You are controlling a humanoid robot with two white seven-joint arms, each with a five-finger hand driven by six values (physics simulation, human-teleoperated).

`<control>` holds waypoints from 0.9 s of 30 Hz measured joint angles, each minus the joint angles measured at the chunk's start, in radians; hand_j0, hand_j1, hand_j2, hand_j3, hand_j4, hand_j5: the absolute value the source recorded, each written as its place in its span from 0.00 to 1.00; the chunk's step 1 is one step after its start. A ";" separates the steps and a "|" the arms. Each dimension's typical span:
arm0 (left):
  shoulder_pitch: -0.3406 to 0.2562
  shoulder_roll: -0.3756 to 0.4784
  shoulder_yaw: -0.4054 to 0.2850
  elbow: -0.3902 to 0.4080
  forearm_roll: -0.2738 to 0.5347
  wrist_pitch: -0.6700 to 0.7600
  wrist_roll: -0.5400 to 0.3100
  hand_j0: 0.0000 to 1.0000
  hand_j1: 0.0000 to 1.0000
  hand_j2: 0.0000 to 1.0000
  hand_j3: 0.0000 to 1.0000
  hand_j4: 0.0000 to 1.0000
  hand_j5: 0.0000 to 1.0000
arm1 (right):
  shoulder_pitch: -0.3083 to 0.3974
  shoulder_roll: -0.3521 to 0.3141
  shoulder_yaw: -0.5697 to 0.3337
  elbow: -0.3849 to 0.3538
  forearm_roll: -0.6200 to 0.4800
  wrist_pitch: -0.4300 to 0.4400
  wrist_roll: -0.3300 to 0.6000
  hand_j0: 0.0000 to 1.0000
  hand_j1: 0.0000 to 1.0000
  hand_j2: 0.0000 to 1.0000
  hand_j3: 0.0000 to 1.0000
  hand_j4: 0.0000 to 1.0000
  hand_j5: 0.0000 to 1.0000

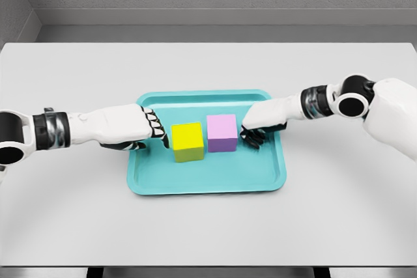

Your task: Push two cubes

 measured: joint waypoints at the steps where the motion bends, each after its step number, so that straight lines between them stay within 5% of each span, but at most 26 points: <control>1: 0.009 0.006 0.000 -0.012 0.004 0.000 0.000 0.63 0.63 0.63 0.63 0.63 0.63 | -0.005 0.001 0.000 0.005 -0.006 0.001 0.002 0.16 0.16 0.16 0.16 0.16 0.16; 15: 0.083 0.039 0.001 -0.080 0.050 -0.001 0.000 0.63 0.63 0.63 0.63 0.63 0.63 | -0.121 0.090 0.001 0.195 0.079 -0.007 -0.010 0.15 0.15 0.15 0.15 0.15 0.15; 27: 0.124 0.027 -0.003 -0.082 0.068 -0.001 0.000 0.63 0.63 0.63 0.63 0.63 0.63 | -0.144 0.165 0.028 0.208 0.160 -0.003 -0.027 0.15 0.15 0.15 0.15 0.15 0.15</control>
